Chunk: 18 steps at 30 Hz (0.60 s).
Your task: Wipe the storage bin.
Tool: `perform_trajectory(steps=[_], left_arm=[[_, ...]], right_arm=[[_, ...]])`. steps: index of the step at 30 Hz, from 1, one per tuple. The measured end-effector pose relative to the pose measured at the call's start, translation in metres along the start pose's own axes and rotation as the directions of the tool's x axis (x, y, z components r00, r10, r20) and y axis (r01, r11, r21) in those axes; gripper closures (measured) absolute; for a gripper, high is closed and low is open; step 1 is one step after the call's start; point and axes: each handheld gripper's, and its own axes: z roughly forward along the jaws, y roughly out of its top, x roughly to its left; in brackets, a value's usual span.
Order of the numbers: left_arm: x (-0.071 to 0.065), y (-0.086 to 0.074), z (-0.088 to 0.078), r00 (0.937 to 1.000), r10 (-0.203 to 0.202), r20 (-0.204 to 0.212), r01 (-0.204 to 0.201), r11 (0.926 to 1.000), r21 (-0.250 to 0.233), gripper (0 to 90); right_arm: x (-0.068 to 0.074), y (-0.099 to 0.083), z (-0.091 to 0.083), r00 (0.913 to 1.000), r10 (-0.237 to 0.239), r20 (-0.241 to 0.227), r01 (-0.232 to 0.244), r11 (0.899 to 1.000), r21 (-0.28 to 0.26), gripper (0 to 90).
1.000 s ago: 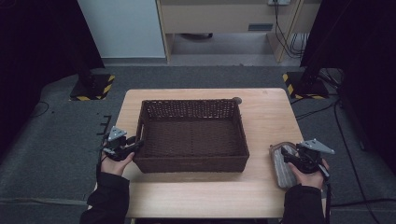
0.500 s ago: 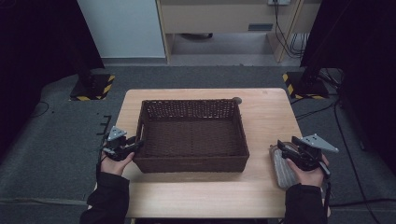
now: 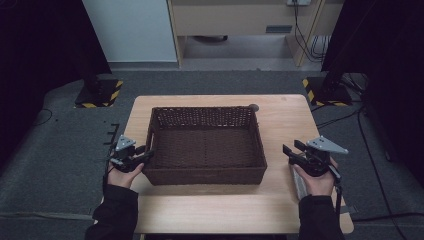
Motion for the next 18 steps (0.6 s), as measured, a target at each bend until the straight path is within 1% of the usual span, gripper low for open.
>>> perform_trajectory(steps=[3,8,12,15,18], left_arm=[[0.000,0.000,0.000,1.0000,0.004,0.000,-0.004,1.0000,-0.004,51.0],[0.001,0.003,-0.006,0.9998,-0.016,0.015,0.017,0.9987,-0.048,46.5],[-0.003,0.004,-0.010,0.9999,0.010,0.006,-0.009,0.9991,-0.041,46.0],[-0.006,0.003,-0.013,0.9993,0.037,-0.007,-0.037,0.9988,-0.032,47.1],[-0.008,0.001,-0.016,0.9991,0.042,-0.007,-0.042,0.9987,-0.027,49.3]], right_arm=[[0.005,0.006,0.006,0.9995,0.000,-0.031,0.000,1.000,0.000,50.8],[0.017,0.013,0.021,0.9972,-0.024,-0.071,0.025,0.999,0.020,50.8],[0.027,0.014,0.035,0.9946,-0.036,-0.097,0.040,0.998,0.039,51.1],[0.030,0.012,0.042,0.9941,-0.033,-0.104,0.039,0.998,0.058,53.1],[0.030,0.009,0.045,0.9929,-0.033,-0.114,0.043,0.996,0.081,55.4]])
